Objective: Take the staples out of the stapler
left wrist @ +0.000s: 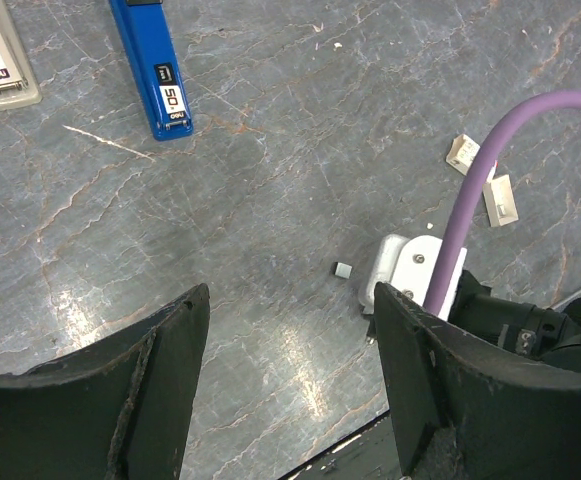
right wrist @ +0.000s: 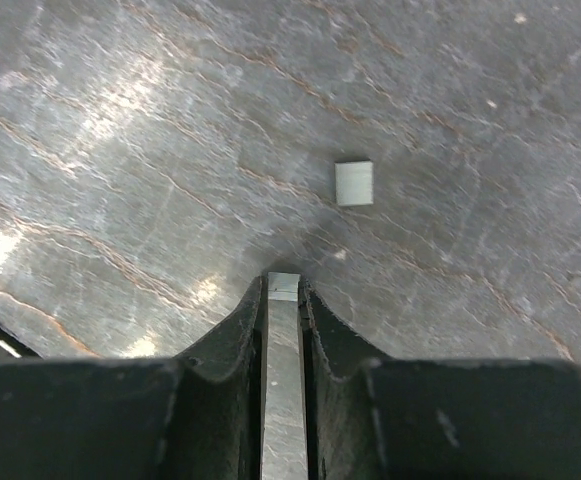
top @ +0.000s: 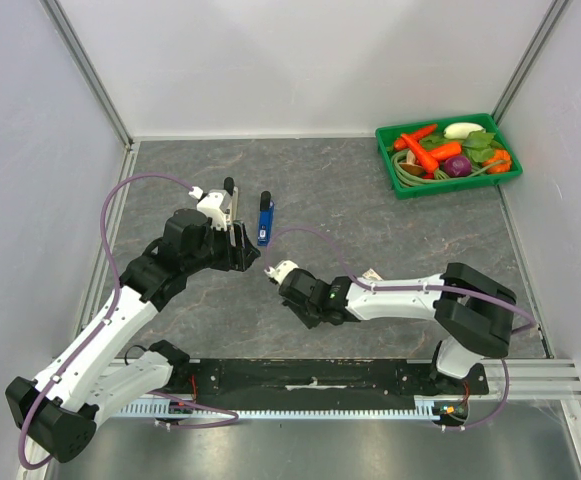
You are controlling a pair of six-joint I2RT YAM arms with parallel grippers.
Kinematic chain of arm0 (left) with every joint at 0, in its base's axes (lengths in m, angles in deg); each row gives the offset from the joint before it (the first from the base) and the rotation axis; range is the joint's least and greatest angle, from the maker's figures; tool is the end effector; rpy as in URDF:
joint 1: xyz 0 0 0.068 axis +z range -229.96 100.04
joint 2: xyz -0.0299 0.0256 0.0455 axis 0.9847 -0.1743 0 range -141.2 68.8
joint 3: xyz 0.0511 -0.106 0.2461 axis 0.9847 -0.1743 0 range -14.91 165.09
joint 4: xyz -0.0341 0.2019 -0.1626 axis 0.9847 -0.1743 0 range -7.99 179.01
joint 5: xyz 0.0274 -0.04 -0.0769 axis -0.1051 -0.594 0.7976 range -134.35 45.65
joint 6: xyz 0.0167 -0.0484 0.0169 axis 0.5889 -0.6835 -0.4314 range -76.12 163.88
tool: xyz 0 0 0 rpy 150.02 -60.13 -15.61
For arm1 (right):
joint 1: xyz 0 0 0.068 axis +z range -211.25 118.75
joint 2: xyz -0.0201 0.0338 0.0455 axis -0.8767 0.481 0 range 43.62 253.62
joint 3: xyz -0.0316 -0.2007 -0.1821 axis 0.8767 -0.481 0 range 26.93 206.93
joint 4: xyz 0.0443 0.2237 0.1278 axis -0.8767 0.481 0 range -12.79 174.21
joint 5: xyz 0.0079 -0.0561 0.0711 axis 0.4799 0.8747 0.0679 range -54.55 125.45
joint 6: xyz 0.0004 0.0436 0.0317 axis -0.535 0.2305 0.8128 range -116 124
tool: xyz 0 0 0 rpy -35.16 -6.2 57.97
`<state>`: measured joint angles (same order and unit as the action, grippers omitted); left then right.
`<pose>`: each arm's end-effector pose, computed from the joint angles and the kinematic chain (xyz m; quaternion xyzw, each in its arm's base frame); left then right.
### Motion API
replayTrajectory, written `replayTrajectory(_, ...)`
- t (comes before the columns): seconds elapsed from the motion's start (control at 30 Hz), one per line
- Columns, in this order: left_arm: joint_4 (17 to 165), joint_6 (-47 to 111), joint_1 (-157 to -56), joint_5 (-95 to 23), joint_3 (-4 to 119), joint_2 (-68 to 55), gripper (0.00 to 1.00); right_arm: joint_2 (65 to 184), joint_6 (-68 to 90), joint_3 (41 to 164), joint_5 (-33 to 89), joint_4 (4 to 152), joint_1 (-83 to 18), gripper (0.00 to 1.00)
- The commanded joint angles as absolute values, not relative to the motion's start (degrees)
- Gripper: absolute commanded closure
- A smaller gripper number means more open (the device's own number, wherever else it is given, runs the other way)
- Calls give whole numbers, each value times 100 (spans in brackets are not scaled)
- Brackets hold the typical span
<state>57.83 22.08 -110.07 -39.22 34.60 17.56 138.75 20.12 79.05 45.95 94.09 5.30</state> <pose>0.1656 -0.0998 0.3124 0.0849 0.8737 -0.2443 0.4120 0.1328 0.2894 0.1589 -0.3882 0.8802 0.1044 0.2525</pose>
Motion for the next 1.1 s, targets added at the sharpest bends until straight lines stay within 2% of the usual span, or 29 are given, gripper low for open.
replayTrajectory(0.0,5851,2322,-11028,-3749,3466,1826,28,13424,2131,8019,5108,9680,520,81)
replayTrajectory(0.23,5851,2322,-11028,-3661,3475,1852,28,12809,2386,7897,5452,10084,-67,81)
replayTrajectory(0.6,5886,2305,-11020,-3547,3431,2011,28,11728,2869,7150,5259,10269,-2309,81)
replayTrajectory(0.77,5886,2314,-11020,-3503,3387,2090,28,11446,3098,6965,5285,10480,-2696,81)
replayTrajectory(1.07,5922,2314,-11020,-3284,3360,2160,28,11059,3695,6692,5417,10919,-2802,81)
